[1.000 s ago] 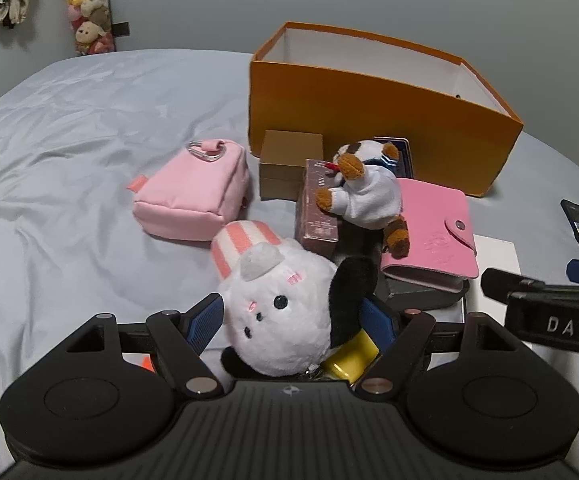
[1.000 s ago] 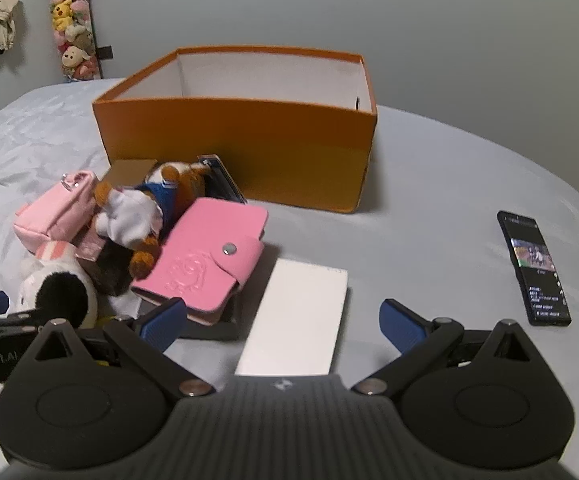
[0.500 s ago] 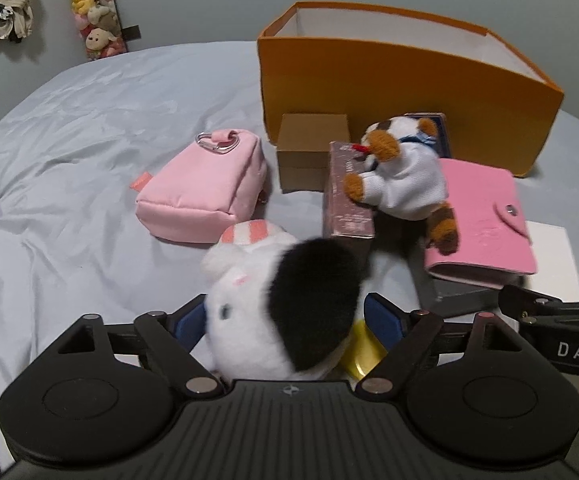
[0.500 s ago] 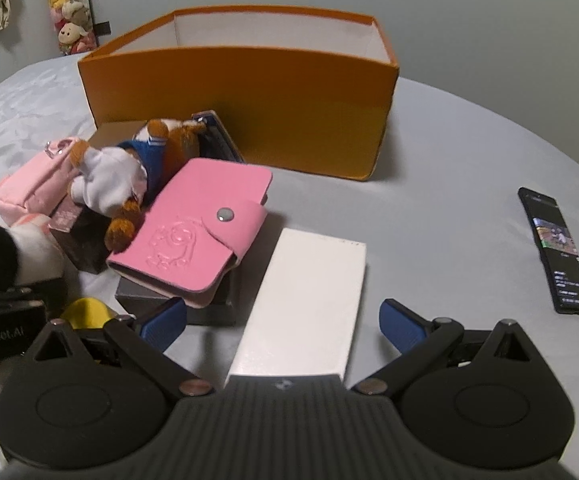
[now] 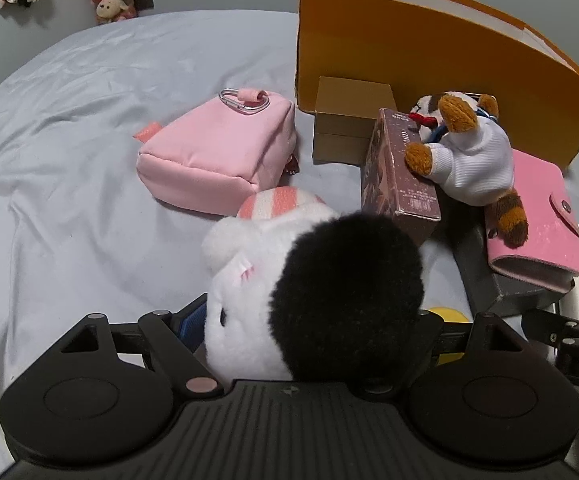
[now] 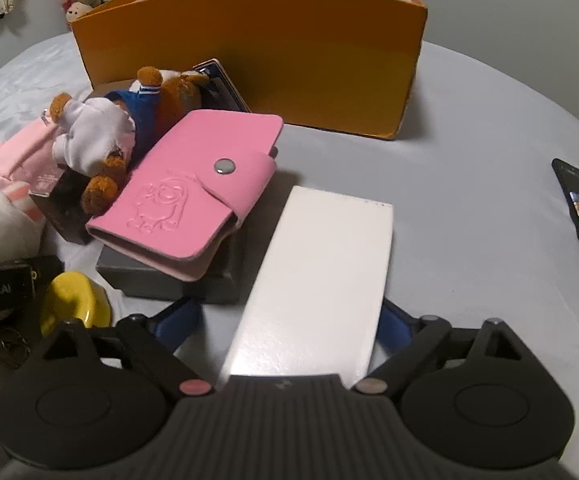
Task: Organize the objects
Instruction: 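Grasp the white plush with the left gripper while the right gripper grasps the white box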
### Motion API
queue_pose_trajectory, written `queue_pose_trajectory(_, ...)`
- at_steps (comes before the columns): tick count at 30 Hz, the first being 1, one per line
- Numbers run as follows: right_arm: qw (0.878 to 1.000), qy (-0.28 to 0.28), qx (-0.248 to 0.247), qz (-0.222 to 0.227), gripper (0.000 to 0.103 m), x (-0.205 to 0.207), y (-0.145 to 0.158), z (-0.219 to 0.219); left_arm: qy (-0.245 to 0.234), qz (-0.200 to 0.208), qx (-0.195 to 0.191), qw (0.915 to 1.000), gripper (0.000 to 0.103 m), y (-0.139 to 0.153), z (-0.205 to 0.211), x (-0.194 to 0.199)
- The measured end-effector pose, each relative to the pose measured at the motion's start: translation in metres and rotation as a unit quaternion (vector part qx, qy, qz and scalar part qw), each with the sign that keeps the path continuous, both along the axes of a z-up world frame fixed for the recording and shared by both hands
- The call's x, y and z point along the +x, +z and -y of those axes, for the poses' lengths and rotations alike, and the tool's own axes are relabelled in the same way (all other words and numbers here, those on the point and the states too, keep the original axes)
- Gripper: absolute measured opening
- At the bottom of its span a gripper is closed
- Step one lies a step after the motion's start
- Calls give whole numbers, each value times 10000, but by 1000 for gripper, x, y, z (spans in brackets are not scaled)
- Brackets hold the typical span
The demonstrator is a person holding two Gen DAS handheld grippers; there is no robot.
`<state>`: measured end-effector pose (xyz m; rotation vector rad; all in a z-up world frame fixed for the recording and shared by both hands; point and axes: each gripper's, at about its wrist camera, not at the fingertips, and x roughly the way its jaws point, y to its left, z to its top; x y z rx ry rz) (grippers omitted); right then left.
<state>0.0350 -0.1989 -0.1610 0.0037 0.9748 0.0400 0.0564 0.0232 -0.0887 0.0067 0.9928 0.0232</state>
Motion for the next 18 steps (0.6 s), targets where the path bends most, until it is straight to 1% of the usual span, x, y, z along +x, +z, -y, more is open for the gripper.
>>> queue_pose_trajectory(3, 10000, 18, 3, -12, 90, 1, -1, 1, 9, -25, -51, 10000, 98, -1, -1, 1)
queue_pose_trajectory(7, 10000, -2, 74, -65, 90, 4, -3, 7, 39, 52, -305, 9995, 98, -4, -7, -3)
queue_pose_trajectory(9, 10000, 26, 48, -72, 90, 5, -3, 7, -19, 72, -282, 9996, 98, -4, -6, -3)
queue_pose_trajectory(14, 9999, 106, -12, -67, 89, 8, -4, 6, -227, 67, 25, 9997, 99, -5, 3, -4)
queue_pose_trajectory(18, 9999, 128, -7, -60, 88, 10, -4, 7, -228, 123, -11, 9997, 98, -6, 2, -4)
